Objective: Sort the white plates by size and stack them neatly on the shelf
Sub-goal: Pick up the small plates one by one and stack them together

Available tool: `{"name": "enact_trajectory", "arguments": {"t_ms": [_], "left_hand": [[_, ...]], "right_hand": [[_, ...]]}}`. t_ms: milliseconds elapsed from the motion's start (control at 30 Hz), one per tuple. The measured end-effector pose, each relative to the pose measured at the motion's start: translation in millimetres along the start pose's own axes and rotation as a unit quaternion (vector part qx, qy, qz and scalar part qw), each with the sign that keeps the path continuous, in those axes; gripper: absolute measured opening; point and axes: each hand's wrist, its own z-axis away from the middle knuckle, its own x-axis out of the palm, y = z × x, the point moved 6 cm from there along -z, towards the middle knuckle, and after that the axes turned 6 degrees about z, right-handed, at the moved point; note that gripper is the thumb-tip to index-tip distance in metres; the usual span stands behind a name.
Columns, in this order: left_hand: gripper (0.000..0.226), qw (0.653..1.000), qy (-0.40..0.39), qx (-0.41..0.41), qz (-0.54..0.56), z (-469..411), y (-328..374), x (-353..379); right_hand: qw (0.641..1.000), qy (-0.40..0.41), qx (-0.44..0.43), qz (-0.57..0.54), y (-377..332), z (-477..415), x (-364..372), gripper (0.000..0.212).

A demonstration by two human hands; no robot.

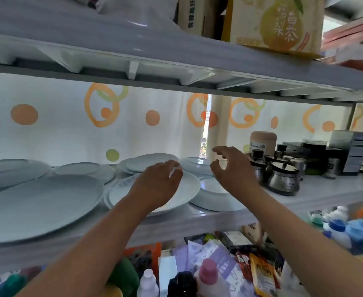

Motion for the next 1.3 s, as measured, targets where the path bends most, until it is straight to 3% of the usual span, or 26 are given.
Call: {"name": "enact_trajectory", "arguments": {"t_ms": [200,333,400,800,1167,1300], "left_hand": [[0.038,0.999,-0.051,-0.008,-0.008,-19,10,13],[0.042,0.998,-0.058,-0.008,-0.039,-22,12,25],[0.046,0.996,-0.069,0.001,-0.059,-23,15,34],[0.049,0.994,-0.072,0.020,-0.083,-23,20,55],[0.044,0.995,-0.051,0.030,-0.076,-15,36,56],[0.041,0.997,-0.029,0.034,-0.059,-14,40,55]], "right_hand": [[0.985,-0.157,0.010,0.074,27,-19,35,0.049],[0.912,-0.381,-0.019,0.154,37,-2,65,0.062],[0.888,-0.425,-0.021,0.175,37,6,71,0.070],[0.921,-0.301,-0.099,0.225,20,14,64,0.043],[0.897,-0.291,-0.153,0.294,21,26,37,0.043],[0.903,-0.268,-0.150,0.301,25,26,25,0.033]]}}
